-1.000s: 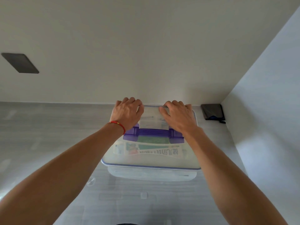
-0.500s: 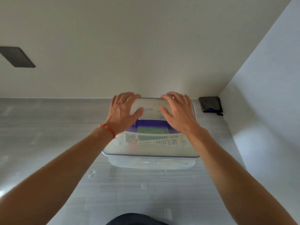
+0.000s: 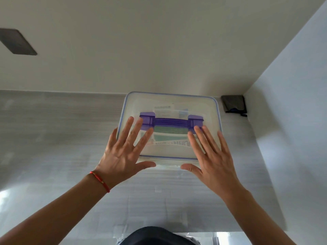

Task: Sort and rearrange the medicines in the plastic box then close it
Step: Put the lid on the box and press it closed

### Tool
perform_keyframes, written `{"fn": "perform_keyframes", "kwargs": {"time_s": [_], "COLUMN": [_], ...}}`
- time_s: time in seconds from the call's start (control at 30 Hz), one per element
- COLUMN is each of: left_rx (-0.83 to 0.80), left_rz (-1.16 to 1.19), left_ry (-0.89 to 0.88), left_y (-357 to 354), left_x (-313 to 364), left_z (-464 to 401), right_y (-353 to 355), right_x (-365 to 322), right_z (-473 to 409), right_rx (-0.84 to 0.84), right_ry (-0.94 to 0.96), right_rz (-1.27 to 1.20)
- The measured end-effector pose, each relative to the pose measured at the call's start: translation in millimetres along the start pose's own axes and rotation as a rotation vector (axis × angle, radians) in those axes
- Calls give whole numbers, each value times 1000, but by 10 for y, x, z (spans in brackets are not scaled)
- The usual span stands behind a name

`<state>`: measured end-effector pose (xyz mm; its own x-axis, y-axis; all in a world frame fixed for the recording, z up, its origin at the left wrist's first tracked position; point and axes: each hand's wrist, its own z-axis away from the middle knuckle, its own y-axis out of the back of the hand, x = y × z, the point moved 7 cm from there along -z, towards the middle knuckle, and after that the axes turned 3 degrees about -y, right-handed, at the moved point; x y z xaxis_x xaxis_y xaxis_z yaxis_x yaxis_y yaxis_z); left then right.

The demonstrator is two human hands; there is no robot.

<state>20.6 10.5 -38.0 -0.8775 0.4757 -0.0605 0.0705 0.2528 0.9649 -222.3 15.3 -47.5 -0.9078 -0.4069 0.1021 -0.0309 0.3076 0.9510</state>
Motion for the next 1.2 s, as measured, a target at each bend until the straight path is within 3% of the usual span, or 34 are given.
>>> {"fn": "perform_keyframes", "kwargs": {"time_s": [0.3, 0.73, 1.0, 1.2], "left_rx": [151, -29, -152, -179], "left_rz": [-104, -18, 29, 17], "left_ry": [-9, 59, 137, 305], "left_y": [-49, -446, -504, -435], "left_x": [91, 77, -15, 244], "left_z": [-128, -1356, -1454, -1308], "right_y": [12, -319, -400, -388], "right_x": [128, 1186, 1226, 1091], "right_z": [-114, -876, -908, -740], "right_rx": [75, -64, -115, -126], "right_ry": [5, -97, -156, -257], "right_rz": [28, -35, -83, -154]}}
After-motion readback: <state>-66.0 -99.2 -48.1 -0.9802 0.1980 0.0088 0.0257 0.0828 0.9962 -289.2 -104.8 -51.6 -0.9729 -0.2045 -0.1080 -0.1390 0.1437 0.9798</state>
